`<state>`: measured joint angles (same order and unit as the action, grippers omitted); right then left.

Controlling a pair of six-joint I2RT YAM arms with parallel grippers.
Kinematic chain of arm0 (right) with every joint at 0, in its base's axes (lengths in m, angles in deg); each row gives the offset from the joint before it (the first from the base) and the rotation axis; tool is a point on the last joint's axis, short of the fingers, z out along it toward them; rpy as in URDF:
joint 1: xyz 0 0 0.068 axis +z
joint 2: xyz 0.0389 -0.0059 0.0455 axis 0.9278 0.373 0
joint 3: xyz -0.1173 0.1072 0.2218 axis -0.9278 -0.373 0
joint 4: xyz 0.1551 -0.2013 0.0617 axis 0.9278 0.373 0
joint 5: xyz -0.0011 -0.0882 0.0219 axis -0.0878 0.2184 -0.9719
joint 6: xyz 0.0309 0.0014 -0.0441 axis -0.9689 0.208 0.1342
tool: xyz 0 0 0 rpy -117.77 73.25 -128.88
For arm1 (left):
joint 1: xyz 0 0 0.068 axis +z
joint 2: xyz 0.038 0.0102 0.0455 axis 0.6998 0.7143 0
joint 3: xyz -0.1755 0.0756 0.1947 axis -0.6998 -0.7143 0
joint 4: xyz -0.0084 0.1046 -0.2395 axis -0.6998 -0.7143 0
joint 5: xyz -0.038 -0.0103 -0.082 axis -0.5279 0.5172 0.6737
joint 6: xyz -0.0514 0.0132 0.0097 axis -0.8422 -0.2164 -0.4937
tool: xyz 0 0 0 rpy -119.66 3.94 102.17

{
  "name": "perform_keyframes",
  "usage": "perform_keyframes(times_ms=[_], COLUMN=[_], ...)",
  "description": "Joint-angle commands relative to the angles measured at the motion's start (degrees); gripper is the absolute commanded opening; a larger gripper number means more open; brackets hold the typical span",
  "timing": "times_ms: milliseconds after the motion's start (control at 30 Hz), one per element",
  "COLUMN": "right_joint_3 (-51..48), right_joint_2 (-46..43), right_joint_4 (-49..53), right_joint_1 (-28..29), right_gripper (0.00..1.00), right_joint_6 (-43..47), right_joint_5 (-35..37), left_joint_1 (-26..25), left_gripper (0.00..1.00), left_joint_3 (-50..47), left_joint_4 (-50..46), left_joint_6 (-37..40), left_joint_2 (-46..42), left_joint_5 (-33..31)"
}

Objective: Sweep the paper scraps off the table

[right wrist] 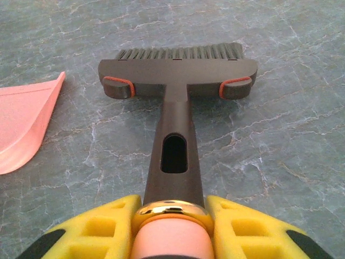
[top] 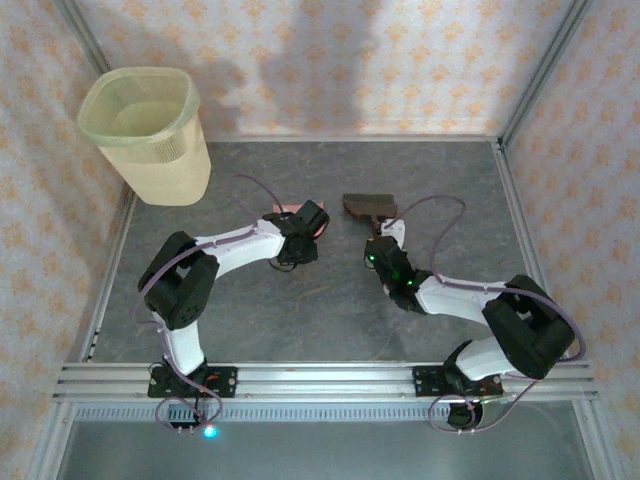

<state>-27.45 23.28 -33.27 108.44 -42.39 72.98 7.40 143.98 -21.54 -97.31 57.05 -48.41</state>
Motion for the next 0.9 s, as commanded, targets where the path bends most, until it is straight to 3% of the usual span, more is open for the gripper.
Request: perform_keyframes(times_ms=[0, 67, 200, 333, 567, 700, 867], right_joint_3=[1.6, 2.0, 3.4, 4.0, 3.8, 2.0, 0.0], right_joint_2=[0.5, 1.0, 3.0, 4.3, 4.6, 3.8, 2.9], right_joint_4=[-1.6, -1.0, 0.0, 0.9, 1.9, -1.6, -5.7], right_joint_1=[0.4, 0.4, 0.7, 1.3, 1.2, 1.7, 2.5], right_gripper=[0.02, 0.03, 0.05, 0.07, 0.25, 0.44, 0.49], right_joint_6=[-0.6, -0.2, 0.0, -0.6, -5.6, -8.1, -9.7], right_joint_5=[-1.6, -2.4, -3.9, -2.7, -1.0, -2.2, -3.3], left_joint_1=[0.2, 0.3, 0.2, 0.2, 0.2, 0.2, 0.2], left_gripper=[0.19, 0.26, 0.55, 0.7, 0.76, 0.76, 0.77], left_joint_3=[0.8, 1.0, 1.8, 2.0, -1.2, -5.3, -8.6], left_joint_4=[-0.8, -0.9, -1.5, -2.8, -5.4, -6.1, -8.4], left_joint_6=[0.6, 0.7, 1.2, 1.7, 1.3, 0.5, -0.4], left_joint_2=[1.6, 1.5, 0.5, -1.9, -10.3, -17.6, -25.7], left_joint_5=[1.8, 2.2, 2.4, 1.4, -1.4, -2.5, -6.6])
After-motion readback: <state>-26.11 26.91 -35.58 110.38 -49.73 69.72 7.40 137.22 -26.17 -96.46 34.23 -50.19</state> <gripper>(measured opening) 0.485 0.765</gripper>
